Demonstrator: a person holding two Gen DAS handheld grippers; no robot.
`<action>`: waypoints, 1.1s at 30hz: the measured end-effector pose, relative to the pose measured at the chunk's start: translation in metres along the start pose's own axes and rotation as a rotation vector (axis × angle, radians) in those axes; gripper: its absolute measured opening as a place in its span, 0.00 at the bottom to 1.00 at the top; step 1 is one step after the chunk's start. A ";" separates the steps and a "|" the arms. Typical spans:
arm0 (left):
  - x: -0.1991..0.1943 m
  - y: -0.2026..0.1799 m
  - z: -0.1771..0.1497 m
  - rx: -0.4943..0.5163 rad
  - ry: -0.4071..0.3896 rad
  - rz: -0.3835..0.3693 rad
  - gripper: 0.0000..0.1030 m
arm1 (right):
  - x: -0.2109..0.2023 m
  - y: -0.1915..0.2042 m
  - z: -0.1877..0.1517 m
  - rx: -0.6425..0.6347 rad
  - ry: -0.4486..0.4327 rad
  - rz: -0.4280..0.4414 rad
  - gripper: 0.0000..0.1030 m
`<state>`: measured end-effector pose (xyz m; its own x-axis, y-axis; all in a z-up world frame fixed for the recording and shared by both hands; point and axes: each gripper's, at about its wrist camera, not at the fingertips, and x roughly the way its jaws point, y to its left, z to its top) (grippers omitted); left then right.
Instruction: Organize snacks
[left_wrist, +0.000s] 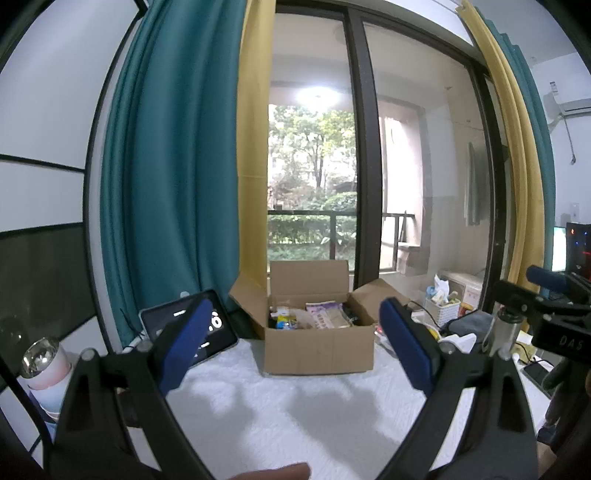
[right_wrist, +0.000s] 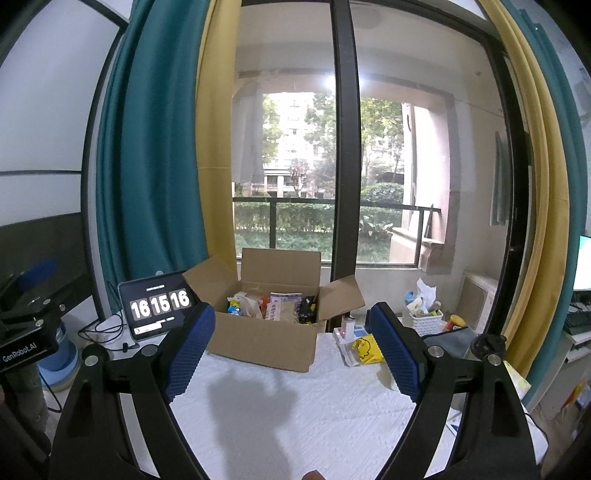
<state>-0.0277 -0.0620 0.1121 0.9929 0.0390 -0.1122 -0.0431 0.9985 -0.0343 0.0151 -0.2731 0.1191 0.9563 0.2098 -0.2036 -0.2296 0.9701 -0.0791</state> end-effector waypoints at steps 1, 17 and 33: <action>0.000 0.000 0.000 0.000 0.000 0.000 0.90 | 0.000 0.000 0.000 -0.001 0.000 0.000 0.85; 0.001 -0.004 0.000 0.011 0.022 -0.008 0.90 | -0.001 -0.001 0.001 0.002 0.002 0.004 0.85; 0.004 -0.005 -0.001 -0.001 0.035 -0.009 0.90 | -0.002 0.003 0.002 0.003 0.006 -0.007 0.86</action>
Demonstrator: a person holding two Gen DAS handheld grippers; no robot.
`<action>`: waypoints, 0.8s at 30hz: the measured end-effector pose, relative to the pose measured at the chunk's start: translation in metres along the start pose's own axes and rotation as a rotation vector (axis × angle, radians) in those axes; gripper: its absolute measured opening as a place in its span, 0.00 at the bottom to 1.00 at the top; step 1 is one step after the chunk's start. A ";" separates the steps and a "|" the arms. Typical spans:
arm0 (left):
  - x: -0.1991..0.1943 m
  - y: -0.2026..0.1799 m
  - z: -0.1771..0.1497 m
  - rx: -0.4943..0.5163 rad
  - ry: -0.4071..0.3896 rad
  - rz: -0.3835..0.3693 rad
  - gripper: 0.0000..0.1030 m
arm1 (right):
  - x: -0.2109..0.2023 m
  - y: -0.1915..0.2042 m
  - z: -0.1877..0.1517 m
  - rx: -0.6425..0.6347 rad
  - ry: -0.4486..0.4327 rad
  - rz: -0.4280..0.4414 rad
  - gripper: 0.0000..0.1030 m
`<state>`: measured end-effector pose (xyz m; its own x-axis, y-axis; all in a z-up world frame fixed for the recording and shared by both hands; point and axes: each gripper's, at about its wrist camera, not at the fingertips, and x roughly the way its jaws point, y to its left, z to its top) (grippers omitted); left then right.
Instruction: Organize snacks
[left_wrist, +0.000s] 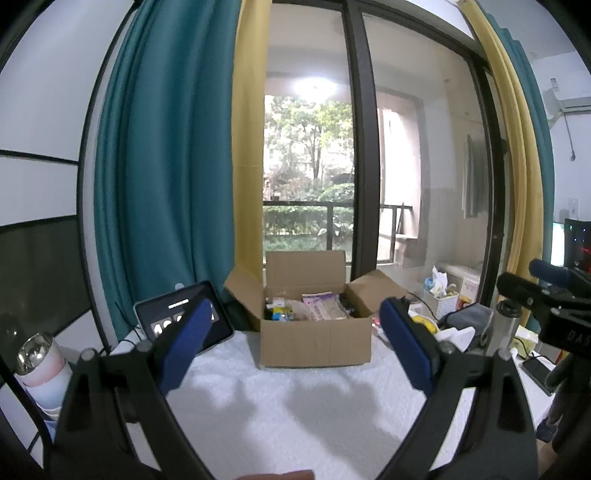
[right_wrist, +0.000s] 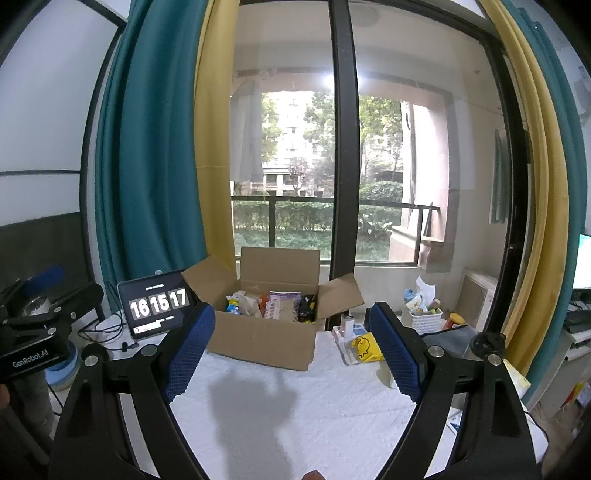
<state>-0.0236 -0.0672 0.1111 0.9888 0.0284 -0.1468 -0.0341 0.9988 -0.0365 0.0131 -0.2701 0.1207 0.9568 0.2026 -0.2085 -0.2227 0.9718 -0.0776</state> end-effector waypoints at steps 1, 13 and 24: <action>0.000 0.000 0.000 -0.003 -0.001 0.001 0.90 | 0.000 0.000 0.000 0.000 0.001 0.000 0.86; 0.003 -0.004 -0.002 -0.008 0.008 -0.001 0.90 | 0.000 -0.001 0.000 0.001 0.001 -0.001 0.86; 0.003 -0.005 -0.002 -0.007 0.008 -0.001 0.90 | -0.001 -0.001 -0.001 0.000 0.006 -0.012 0.86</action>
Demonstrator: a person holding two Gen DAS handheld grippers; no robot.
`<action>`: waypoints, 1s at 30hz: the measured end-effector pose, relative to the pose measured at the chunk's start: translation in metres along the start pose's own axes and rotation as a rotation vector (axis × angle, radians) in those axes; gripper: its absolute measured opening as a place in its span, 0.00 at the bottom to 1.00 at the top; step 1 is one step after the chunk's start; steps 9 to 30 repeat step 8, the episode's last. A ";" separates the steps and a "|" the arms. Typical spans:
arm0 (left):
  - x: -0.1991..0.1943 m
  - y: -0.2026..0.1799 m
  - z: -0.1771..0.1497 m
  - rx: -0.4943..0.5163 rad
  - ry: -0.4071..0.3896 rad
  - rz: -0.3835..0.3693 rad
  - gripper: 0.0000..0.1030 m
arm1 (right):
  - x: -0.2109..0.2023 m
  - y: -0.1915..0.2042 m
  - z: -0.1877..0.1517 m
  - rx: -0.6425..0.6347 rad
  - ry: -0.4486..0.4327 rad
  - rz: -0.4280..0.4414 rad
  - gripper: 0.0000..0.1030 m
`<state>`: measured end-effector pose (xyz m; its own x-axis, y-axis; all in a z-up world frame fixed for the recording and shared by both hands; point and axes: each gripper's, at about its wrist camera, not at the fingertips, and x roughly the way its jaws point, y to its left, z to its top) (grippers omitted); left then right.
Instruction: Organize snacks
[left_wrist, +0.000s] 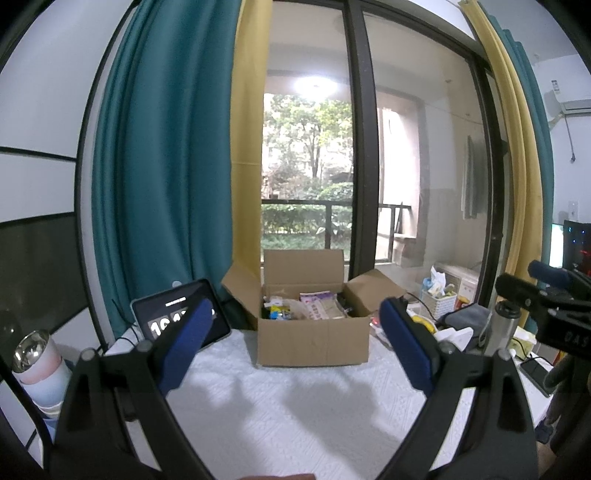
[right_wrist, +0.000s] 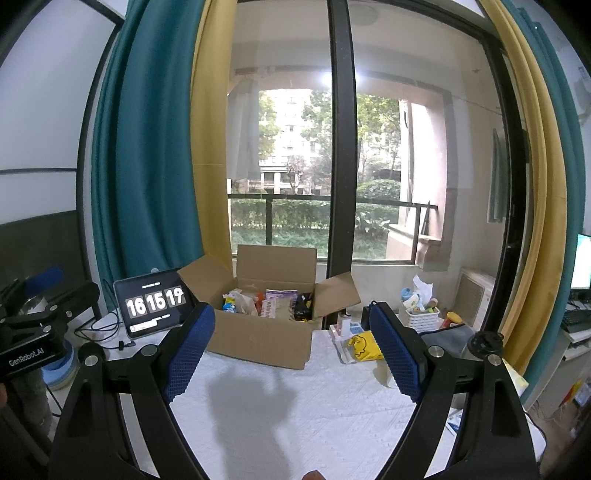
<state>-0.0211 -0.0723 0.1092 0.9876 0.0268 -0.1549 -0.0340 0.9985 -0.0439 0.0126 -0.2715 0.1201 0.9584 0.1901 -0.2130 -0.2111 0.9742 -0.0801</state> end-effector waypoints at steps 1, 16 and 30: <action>0.000 0.000 0.000 0.000 0.001 0.000 0.90 | 0.000 0.000 0.000 0.002 0.002 -0.001 0.86; 0.004 -0.001 0.000 0.011 -0.002 -0.012 0.90 | 0.003 0.000 0.000 0.005 0.010 -0.002 0.86; 0.004 -0.001 0.000 0.011 -0.002 -0.012 0.90 | 0.003 0.000 0.000 0.005 0.010 -0.002 0.86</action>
